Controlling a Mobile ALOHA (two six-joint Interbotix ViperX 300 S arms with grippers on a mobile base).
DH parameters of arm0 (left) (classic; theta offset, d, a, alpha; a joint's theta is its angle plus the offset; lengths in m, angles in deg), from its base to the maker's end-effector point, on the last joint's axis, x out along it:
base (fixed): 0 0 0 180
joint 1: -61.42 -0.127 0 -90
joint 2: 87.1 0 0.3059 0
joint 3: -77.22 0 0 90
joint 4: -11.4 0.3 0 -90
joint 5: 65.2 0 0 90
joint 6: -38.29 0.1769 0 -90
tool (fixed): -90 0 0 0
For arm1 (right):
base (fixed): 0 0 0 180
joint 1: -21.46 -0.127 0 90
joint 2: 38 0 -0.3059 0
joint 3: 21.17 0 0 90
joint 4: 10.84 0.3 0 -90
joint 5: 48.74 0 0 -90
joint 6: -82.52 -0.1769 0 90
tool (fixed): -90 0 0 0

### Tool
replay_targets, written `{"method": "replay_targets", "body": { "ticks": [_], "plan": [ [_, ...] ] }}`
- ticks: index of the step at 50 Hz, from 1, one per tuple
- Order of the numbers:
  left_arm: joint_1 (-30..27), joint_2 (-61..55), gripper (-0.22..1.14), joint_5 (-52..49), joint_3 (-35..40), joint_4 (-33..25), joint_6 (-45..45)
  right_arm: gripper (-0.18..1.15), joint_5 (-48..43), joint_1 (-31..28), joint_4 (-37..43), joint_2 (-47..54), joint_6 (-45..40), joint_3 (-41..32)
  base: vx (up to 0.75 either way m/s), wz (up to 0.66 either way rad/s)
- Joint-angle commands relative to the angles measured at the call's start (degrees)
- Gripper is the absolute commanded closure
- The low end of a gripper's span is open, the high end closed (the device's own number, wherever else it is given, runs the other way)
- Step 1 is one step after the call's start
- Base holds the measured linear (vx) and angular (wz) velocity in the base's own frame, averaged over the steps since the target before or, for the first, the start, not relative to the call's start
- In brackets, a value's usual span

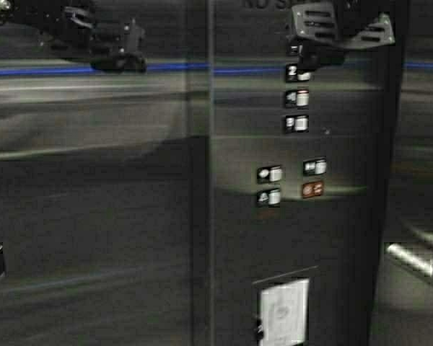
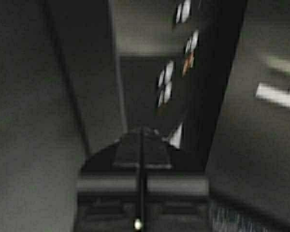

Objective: Navigate to elevator, push the call button, then enter the elevator

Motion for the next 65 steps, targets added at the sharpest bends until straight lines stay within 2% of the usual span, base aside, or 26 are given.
{"method": "replay_targets", "body": {
  "ticks": [1,27,65],
  "plan": [
    [0.2,1.0,0.89,-1.4,0.8,-0.2,0.0,0.92,0.4,0.2,0.2,-2.5,0.1,-1.1,-0.15,0.07],
    [0.2,1.1,0.89,-1.6,2.0,-0.2,1.1,0.92,-2.6,0.2,0.2,-3.7,0.0,-1.8,-0.2,0.01],
    [0.2,1.3,0.89,-1.6,3.6,-0.7,0.9,0.92,-5.5,0.2,0.2,-5.4,-0.1,-2.0,-0.26,0.27]
  ]
}}
